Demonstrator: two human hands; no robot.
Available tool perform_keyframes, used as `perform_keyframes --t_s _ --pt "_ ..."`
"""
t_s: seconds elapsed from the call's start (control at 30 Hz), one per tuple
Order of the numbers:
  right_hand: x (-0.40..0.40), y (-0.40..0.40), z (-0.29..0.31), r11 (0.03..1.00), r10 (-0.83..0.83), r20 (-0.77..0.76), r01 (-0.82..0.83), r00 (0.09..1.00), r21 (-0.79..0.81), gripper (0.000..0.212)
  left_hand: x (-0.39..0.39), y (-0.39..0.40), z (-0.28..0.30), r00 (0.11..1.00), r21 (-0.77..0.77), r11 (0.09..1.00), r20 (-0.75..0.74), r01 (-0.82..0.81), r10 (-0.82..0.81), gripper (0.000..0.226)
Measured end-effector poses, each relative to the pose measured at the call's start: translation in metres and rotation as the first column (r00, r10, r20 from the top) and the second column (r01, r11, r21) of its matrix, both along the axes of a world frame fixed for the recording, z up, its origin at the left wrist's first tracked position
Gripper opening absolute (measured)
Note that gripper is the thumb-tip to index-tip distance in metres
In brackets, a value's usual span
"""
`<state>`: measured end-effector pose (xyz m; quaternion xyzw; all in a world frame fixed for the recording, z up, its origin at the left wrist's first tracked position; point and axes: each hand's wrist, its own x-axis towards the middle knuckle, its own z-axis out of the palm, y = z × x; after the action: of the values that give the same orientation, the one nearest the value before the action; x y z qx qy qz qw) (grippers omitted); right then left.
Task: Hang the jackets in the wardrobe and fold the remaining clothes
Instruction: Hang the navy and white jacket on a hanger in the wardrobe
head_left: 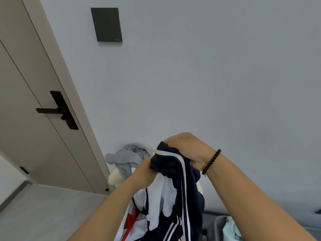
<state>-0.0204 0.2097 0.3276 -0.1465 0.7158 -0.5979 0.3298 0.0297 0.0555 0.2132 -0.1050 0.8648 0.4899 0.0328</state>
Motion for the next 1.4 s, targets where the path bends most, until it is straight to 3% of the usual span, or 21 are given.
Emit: perform_keyframes --t_s 0.13,0.3,0.4,0.53,0.6,0.7,0.77,0.83,1.0,1.07,1.13,1.2,1.3,1.4 --pt "0.035 0.011 0.009 0.999 -0.014 -0.092 0.011 0.996 -0.037 0.024 0.038 0.002 0.018 0.982 0.212 0.966 -0.079 -0.149 0.169 0.025" --pt "0.087 0.027 -0.004 0.961 -0.177 -0.316 0.233 0.932 0.149 0.02 0.11 -0.002 0.061 0.96 0.453 0.871 -0.101 -0.19 0.263 0.032" --pt "0.127 0.028 -0.024 0.921 -0.041 -0.463 0.212 0.885 0.325 0.051 0.159 -0.007 0.081 0.957 0.542 0.826 -0.126 -0.156 0.263 0.032" --pt "0.184 0.009 -0.037 0.9 0.093 -0.503 0.143 0.859 0.411 0.085 0.219 -0.019 0.103 0.933 0.702 0.702 -0.16 -0.121 0.321 0.025" --pt "0.21 -0.001 -0.039 0.93 0.115 -0.534 0.099 0.837 0.355 0.075 0.245 -0.025 0.115 0.922 0.77 0.633 -0.19 -0.074 0.338 0.024" --pt "0.244 -0.009 -0.035 0.962 0.121 -0.559 0.041 0.821 0.269 0.024 0.278 -0.032 0.127 0.915 0.819 0.572 -0.2 -0.04 0.351 0.022" --pt "0.26 -0.011 -0.031 0.946 0.126 -0.584 0.08 0.802 0.313 0.018 0.295 -0.037 0.129 0.912 0.825 0.563 -0.188 -0.054 0.363 0.02" --pt "0.271 -0.015 -0.024 0.933 0.136 -0.598 0.102 0.79 0.347 0.027 0.31 -0.043 0.129 0.894 0.821 0.562 -0.171 -0.102 0.413 0.021" --pt "0.284 -0.032 -0.006 0.971 0.023 -0.503 0.101 0.864 0.218 0.029 0.348 -0.064 0.115 0.814 0.73 0.575 -0.044 -0.369 0.579 0.025" --pt "0.286 -0.042 0.0 0.983 -0.02 -0.422 0.095 0.906 0.155 0.024 0.363 -0.065 0.105 0.745 0.698 0.509 0.052 -0.504 0.666 0.032" --pt "0.289 -0.053 0.003 0.991 -0.037 -0.309 0.074 0.95 0.108 0.02 0.375 -0.059 0.091 0.623 0.693 0.378 0.132 -0.614 0.771 0.04" --pt "0.293 -0.062 0.002 0.997 -0.006 -0.186 0.021 0.982 0.08 0.01 0.383 -0.039 0.081 0.516 0.703 0.297 0.115 -0.646 0.849 0.038" --pt "0.297 -0.073 0.004 1.0 0.007 -0.005 -0.007 1.0 0.019 0.001 0.391 0.003 0.071 0.454 0.721 0.33 -0.025 -0.609 0.891 0.029" --pt "0.3 -0.077 0.012 1.0 0.024 0.132 -0.023 0.991 -0.012 0.014 0.399 0.034 0.056 0.503 0.67 0.504 -0.221 -0.544 0.836 0.042"
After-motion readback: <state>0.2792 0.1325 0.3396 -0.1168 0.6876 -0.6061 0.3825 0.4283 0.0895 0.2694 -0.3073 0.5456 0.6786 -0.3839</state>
